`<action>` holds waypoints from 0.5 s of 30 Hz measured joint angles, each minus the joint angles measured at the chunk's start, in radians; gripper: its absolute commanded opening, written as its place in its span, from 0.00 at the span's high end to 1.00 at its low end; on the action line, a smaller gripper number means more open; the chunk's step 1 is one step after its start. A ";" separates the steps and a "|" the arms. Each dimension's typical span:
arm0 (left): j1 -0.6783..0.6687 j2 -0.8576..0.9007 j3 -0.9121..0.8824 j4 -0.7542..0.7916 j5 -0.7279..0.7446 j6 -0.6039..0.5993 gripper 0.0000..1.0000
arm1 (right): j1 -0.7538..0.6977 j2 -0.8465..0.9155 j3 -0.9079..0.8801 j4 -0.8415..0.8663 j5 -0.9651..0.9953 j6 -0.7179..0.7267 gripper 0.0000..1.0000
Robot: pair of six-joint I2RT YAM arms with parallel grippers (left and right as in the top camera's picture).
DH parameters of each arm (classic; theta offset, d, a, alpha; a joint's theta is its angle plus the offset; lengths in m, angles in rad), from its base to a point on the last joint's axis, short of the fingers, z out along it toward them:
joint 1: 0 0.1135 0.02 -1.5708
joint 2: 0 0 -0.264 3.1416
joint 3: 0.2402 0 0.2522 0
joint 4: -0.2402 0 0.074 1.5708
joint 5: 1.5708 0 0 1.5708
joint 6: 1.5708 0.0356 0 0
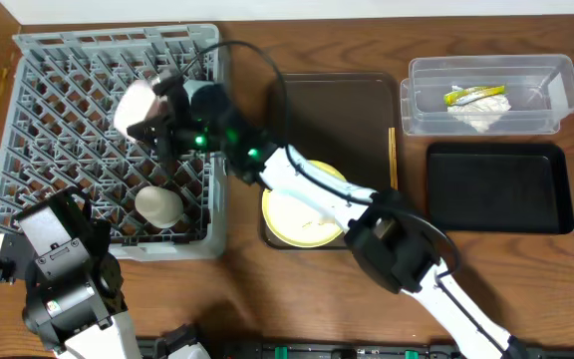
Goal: Sort waste into correct bins and load items into the dishwasher
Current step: 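Lower the pink bowl into the rack beside the blue bowl, then tilt the pink bowl upright in the rack, open and withdraw right gripper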
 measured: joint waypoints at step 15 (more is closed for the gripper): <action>0.000 0.000 0.000 0.000 0.000 0.000 0.06 | 0.068 0.000 0.000 0.060 -0.257 -0.048 0.99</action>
